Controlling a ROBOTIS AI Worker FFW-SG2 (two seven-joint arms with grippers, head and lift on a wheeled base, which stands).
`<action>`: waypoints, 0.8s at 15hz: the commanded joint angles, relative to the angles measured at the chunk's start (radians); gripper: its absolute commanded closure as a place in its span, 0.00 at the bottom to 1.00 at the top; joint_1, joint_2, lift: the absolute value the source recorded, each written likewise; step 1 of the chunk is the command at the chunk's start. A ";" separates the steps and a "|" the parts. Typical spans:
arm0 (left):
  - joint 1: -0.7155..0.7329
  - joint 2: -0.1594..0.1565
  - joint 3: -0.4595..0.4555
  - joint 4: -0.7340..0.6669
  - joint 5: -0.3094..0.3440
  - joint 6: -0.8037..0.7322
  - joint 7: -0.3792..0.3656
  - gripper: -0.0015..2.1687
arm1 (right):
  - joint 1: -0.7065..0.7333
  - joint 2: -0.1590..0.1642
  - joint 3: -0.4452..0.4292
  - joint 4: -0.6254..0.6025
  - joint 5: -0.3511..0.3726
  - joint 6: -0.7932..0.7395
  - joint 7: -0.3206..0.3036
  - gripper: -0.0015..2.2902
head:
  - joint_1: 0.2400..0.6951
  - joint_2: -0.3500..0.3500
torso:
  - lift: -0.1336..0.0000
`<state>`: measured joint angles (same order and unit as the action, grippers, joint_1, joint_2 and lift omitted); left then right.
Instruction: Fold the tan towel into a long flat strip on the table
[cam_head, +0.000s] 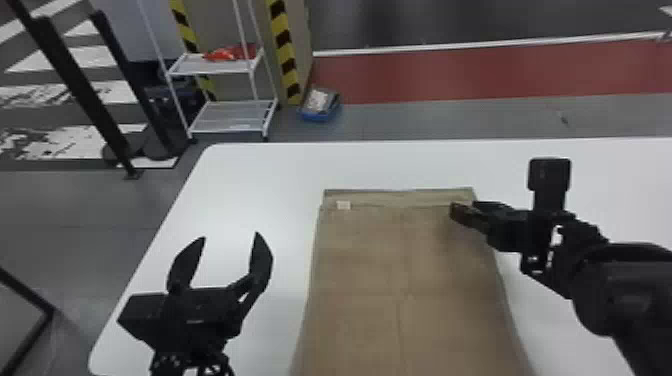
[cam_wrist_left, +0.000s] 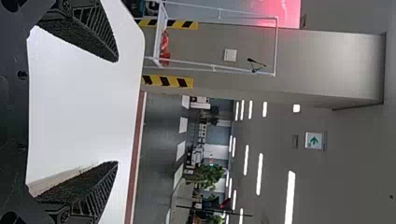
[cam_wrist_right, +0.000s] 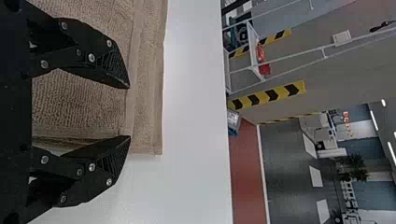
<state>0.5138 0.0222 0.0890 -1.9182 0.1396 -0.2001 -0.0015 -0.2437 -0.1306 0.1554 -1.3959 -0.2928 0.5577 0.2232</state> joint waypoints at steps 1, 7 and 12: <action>0.000 0.001 0.000 -0.001 0.000 0.000 0.000 0.04 | -0.005 0.000 0.001 0.000 0.001 0.000 0.002 0.36 | 1.00 0.73 | 0.08; 0.000 0.005 -0.002 0.001 0.002 0.000 0.000 0.04 | -0.002 0.000 0.003 0.000 0.001 0.000 0.002 0.54 | 1.00 0.73 | 0.08; 0.000 0.005 -0.002 0.001 0.003 0.000 0.000 0.04 | 0.004 0.005 0.001 -0.002 0.006 -0.006 -0.005 0.30 | 1.00 0.73 | 0.08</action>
<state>0.5139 0.0276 0.0874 -1.9175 0.1417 -0.2001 -0.0015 -0.2349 -0.1260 0.1549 -1.3972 -0.2915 0.5517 0.2195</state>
